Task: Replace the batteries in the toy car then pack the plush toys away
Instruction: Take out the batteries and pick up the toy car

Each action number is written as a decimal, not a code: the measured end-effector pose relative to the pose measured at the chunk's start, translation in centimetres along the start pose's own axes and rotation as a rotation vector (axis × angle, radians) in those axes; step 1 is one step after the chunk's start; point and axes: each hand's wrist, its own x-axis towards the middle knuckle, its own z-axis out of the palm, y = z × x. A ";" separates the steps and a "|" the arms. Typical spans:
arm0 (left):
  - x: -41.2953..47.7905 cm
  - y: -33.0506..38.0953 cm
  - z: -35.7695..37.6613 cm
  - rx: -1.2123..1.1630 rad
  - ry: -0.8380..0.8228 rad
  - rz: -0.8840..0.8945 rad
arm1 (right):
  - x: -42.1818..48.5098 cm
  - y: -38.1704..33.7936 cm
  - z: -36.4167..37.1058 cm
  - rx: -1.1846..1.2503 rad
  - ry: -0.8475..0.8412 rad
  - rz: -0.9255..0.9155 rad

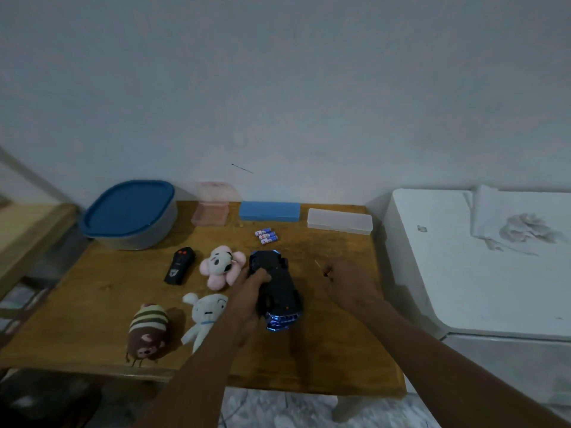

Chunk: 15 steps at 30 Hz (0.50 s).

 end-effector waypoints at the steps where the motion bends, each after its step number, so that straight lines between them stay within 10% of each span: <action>1: 0.1 0.3 -0.4 -0.001 -0.023 -0.010 | 0.2 -0.4 -0.1 0.007 0.008 0.007; 15: 2.6 3.3 -5.7 0.247 -0.309 0.003 | 0.4 -6.3 1.0 -0.124 0.169 0.158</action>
